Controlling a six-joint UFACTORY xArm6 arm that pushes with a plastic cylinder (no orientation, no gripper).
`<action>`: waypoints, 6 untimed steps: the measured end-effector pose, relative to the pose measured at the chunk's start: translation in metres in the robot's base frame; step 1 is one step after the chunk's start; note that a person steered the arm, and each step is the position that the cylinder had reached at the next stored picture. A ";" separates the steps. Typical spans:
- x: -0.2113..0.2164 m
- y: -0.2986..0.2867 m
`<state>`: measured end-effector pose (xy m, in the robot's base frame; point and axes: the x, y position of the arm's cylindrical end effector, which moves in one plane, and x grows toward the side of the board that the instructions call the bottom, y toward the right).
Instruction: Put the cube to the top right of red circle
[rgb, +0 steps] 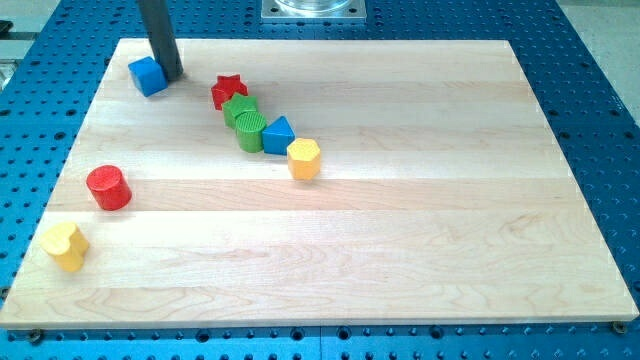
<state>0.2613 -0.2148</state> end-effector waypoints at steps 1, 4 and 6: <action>-0.038 -0.003; 0.039 -0.008; 0.096 0.016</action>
